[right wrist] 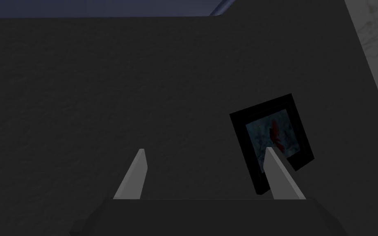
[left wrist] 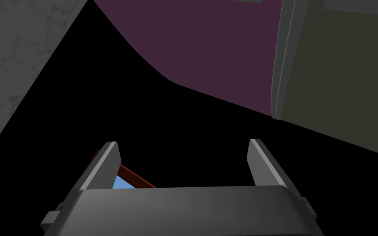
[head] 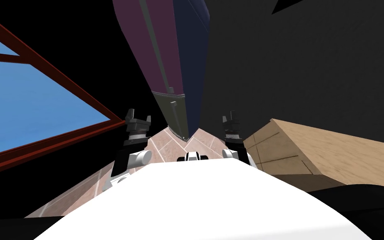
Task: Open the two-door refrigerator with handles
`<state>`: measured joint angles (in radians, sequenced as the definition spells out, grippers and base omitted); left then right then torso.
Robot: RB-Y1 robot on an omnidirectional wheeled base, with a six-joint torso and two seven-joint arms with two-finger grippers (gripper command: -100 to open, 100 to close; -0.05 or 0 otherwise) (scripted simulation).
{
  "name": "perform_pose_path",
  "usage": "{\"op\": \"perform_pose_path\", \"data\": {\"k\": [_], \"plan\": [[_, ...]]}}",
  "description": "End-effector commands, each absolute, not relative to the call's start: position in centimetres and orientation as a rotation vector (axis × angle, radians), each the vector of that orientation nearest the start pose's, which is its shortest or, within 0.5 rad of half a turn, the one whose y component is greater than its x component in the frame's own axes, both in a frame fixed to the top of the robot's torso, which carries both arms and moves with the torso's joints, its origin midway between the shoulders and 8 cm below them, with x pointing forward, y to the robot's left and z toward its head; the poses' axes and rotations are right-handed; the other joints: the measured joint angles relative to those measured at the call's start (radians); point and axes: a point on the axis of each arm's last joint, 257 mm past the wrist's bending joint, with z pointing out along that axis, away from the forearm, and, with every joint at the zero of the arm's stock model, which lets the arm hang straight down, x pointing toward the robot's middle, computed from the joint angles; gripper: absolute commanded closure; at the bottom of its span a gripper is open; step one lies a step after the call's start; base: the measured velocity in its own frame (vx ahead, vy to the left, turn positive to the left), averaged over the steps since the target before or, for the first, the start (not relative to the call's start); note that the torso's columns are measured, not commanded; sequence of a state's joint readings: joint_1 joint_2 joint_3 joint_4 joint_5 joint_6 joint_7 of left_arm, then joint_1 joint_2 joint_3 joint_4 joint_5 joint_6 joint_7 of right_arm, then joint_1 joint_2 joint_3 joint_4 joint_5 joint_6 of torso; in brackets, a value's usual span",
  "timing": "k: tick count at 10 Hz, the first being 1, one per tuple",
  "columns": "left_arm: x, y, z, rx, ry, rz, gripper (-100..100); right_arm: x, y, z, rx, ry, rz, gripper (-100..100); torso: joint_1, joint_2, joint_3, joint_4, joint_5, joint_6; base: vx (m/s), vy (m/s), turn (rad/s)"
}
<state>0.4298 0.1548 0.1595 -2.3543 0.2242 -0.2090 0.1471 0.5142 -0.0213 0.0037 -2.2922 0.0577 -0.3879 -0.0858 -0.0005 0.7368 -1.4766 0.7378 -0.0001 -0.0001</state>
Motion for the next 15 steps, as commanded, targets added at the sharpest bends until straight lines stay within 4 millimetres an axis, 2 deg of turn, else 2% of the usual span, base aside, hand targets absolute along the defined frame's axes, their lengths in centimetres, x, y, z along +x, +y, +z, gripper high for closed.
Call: {"op": "perform_pose_path", "data": {"k": [1,5,15], "plan": [[37.4,33.8,3.2,-0.900,0.662,-1.435,-100,36.0,-27.5,0.3,0.737,0.714,1.313,0,0.001,0.001,0.001,0.000,0.000,0.000,0.085,-0.067,0.070],[37.9,34.9,2.7,-0.999,0.659,-1.460,-100,36.0,-27.5,0.3,0.737,0.714,1.313,0,0.002,0.001,0.001,0.000,0.000,0.000,0.128,-0.079,0.110],[39.1,36.2,0.2,-1.204,0.690,-1.494,-100,36.0,-27.5,0.3,0.737,0.715,1.313,0,-0.001,-0.001,-0.001,0.000,0.000,0.000,0.095,-0.070,0.075]]}}
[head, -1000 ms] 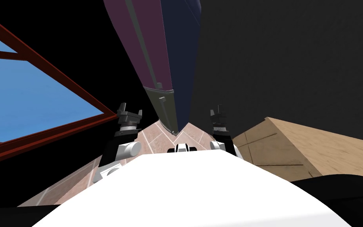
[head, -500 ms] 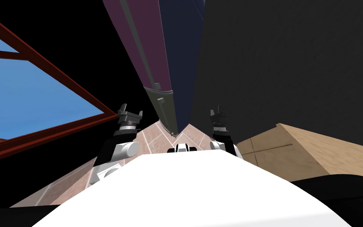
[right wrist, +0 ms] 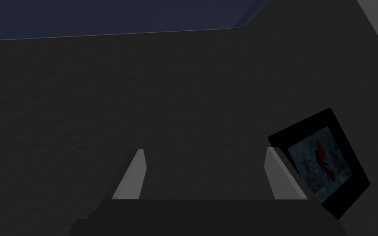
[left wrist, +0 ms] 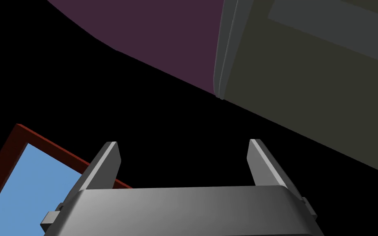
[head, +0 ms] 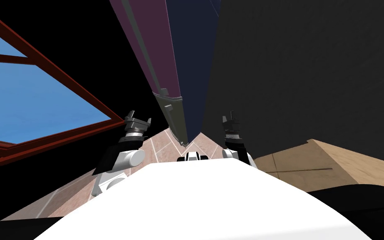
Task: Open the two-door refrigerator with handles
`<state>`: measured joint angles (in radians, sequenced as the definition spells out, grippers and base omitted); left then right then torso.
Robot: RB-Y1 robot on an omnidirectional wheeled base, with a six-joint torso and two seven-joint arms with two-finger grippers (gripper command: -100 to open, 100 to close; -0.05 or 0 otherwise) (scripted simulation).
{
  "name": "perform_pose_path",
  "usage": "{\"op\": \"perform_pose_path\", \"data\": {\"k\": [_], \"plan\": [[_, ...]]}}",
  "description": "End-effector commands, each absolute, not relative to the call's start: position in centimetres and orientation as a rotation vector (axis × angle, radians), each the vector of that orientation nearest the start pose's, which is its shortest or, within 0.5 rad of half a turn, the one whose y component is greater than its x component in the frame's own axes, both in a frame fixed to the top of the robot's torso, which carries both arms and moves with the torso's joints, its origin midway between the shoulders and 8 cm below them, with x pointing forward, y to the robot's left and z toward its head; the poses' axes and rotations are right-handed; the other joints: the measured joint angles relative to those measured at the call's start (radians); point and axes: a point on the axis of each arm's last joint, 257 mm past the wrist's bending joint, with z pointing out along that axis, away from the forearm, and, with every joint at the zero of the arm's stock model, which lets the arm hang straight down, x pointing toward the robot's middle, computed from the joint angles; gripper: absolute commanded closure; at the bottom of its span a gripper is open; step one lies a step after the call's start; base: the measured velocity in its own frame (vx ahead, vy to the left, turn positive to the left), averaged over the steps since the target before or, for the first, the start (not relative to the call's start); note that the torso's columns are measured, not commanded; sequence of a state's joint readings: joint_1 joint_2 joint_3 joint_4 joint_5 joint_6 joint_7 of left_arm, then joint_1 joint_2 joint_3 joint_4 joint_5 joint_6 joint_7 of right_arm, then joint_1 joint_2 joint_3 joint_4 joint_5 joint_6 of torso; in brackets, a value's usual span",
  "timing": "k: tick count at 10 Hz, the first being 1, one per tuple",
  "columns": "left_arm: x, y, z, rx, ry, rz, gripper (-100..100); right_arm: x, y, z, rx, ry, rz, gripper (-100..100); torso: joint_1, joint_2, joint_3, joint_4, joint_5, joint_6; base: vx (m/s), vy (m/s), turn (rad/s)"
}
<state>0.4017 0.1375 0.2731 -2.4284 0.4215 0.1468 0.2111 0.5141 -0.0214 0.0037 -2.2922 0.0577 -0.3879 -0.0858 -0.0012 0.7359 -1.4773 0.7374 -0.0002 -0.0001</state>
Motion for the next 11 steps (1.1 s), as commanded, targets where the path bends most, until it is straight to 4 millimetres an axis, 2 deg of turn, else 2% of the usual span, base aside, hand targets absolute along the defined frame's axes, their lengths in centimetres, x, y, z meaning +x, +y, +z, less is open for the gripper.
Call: {"op": "perform_pose_path", "data": {"k": [1,11], "plan": [[39.2,36.4,-0.1,-1.235,0.690,-1.504,-100,36.0,-27.5,0.3,0.737,0.714,1.313,0,0.000,0.002,0.001,0.000,0.000,0.000,0.101,-0.094,0.089],[40.0,36.6,-3.6,-1.467,0.737,-1.541,-100,36.0,-27.5,0.3,0.737,0.714,1.313,0,0.001,0.003,0.002,0.001,0.000,0.000,0.089,-0.082,0.079]]}}
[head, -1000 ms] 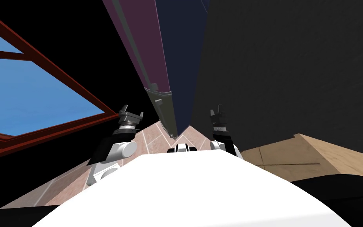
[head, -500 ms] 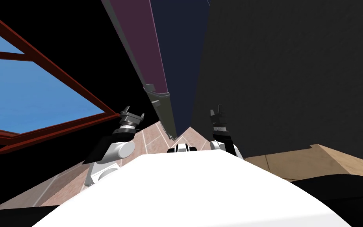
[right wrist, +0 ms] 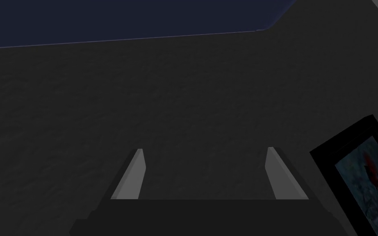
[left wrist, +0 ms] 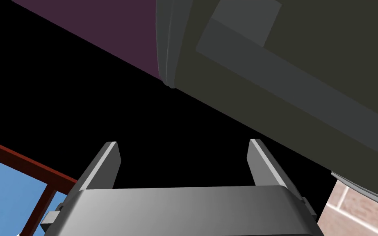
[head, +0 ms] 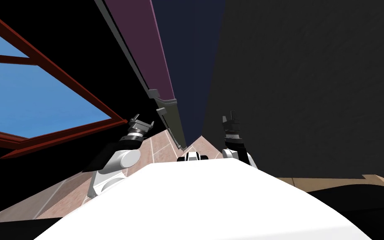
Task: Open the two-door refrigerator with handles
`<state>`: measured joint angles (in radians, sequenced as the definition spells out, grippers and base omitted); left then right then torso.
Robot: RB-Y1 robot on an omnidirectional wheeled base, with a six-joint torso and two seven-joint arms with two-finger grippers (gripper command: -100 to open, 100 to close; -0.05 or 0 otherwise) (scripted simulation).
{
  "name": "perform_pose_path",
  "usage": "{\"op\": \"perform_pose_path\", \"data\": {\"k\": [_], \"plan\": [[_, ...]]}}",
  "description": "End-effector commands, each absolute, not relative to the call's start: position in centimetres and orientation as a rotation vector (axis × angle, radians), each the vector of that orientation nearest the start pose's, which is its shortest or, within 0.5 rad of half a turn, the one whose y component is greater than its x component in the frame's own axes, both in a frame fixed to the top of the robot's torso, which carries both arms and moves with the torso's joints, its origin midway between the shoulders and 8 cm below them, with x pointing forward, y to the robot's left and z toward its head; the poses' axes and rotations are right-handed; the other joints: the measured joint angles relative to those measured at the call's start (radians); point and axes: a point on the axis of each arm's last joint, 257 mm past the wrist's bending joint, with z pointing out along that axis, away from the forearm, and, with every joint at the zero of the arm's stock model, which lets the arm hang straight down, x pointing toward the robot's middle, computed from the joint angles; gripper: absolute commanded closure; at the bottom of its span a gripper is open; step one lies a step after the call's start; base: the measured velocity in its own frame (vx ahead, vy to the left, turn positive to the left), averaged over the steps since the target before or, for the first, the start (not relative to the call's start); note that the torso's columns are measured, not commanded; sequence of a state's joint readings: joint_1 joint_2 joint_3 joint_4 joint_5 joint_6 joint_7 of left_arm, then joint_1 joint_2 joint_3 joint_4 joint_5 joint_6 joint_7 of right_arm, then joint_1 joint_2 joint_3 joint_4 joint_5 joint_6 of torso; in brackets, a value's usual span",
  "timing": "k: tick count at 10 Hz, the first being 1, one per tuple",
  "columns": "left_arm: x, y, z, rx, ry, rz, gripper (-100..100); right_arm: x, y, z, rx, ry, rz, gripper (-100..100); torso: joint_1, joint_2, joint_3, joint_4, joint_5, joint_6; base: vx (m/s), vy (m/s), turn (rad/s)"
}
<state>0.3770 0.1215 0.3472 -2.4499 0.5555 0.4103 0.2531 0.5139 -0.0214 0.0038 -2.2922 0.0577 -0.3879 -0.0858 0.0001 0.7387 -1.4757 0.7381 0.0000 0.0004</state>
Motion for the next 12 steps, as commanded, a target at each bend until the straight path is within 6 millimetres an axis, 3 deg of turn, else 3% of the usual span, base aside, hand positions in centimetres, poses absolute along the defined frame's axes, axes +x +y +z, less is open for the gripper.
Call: {"op": "perform_pose_path", "data": {"k": [1,7,12], "plan": [[40.1,36.6,-3.8,-1.492,0.740,-1.550,-100,36.0,-27.5,0.3,0.737,0.714,1.313,0,0.001,0.001,0.001,0.000,0.000,0.000,0.093,-0.089,0.112],[40.0,35.8,-5.1,-1.600,0.786,-1.574,-100,36.0,-27.5,0.3,0.737,0.714,1.313,0,-0.001,-0.001,-0.001,0.000,0.000,0.000,0.083,-0.089,0.078],[39.4,35.3,-4.5,-1.618,0.810,-1.582,-100,36.0,-27.5,0.3,0.736,0.714,1.313,0,0.002,0.001,0.001,0.000,0.001,0.000,0.067,-0.043,0.039]]}}
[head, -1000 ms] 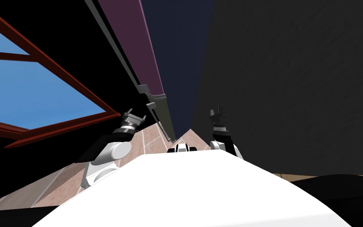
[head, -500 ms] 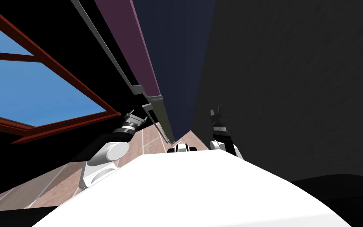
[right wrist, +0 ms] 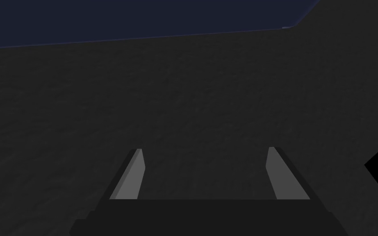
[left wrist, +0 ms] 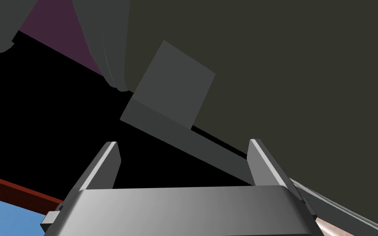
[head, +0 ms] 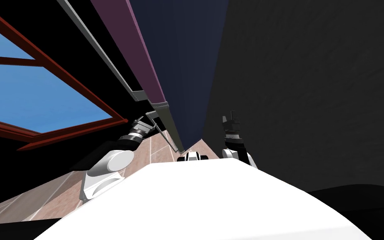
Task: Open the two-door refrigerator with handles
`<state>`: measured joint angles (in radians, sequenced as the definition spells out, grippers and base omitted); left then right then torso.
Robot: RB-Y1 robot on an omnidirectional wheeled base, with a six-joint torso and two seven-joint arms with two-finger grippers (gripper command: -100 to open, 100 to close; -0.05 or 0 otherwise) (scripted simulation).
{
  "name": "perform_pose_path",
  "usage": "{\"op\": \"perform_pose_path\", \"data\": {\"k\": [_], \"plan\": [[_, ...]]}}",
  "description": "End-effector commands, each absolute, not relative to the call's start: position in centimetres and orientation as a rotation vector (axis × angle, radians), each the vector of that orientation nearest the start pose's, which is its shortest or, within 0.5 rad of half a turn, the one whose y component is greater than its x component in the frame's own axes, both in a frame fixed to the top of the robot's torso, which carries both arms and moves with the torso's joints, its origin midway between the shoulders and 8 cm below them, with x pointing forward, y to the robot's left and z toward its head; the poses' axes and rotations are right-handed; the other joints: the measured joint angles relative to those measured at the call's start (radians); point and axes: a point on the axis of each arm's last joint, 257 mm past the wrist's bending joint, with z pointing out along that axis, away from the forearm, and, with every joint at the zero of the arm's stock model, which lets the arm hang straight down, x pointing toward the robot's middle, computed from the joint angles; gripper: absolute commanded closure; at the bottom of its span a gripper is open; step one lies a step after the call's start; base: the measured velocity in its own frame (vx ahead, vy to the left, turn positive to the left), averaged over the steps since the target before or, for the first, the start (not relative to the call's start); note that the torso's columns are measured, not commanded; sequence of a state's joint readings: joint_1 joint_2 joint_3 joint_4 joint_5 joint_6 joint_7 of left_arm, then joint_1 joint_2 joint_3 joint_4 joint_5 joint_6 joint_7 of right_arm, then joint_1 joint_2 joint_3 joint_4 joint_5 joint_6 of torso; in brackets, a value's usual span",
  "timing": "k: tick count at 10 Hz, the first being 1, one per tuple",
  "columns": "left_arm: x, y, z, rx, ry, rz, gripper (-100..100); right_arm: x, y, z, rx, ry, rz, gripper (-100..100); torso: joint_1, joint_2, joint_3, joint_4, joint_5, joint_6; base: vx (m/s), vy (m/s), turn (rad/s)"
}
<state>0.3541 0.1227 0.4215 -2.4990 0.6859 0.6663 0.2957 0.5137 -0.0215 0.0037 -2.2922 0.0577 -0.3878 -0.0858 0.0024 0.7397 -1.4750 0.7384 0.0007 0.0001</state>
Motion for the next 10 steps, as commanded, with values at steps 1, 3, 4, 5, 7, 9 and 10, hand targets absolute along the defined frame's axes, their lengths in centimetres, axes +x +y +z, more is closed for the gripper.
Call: {"op": "perform_pose_path", "data": {"k": [1,3,4,5,7,9,10], "plan": [[39.6,35.3,-4.7,-1.617,0.807,-1.582,-100,36.0,-27.5,0.3,0.736,0.715,1.313,0,0.000,-0.005,-0.003,-0.001,0.000,0.000,0.074,0.008,0.004],[40.5,34.7,-4.8,-1.623,0.822,-1.601,100,36.0,-27.5,0.3,0.736,0.714,1.313,0,-0.002,-0.001,-0.001,0.001,-0.002,0.001,-0.035,0.080,-0.055],[40.5,34.7,-4.8,-1.623,0.822,-1.601,100,36.0,-27.5,0.3,0.736,0.715,1.313,0,0.006,-0.002,-0.003,0.001,-0.002,0.003,-0.098,0.246,-0.119],[41.3,34.1,-4.7,-1.620,0.835,-1.618,100,36.0,-27.5,0.3,0.736,0.715,1.313,0,0.008,-0.005,-0.005,0.002,-0.002,0.002,-0.085,0.250,-0.179],[42.1,33.6,-4.5,-1.616,0.851,-1.632,100,36.0,-27.6,0.3,0.736,0.715,1.312,0,0.001,-0.015,-0.012,0.000,-0.004,0.002,-0.116,0.253,-0.081],[42.9,33.0,-4.4,-1.613,0.864,-1.647,100,36.0,-27.6,0.3,0.736,0.715,1.312,0,0.000,-0.016,-0.013,0.001,-0.005,0.004,-0.134,0.272,-0.120],[42.9,33.0,-4.4,-1.613,0.864,-1.648,100,36.0,-27.6,0.3,0.736,0.715,1.313,0,0.001,-0.019,-0.015,0.001,-0.006,0.006,-0.110,0.229,-0.091]]}}
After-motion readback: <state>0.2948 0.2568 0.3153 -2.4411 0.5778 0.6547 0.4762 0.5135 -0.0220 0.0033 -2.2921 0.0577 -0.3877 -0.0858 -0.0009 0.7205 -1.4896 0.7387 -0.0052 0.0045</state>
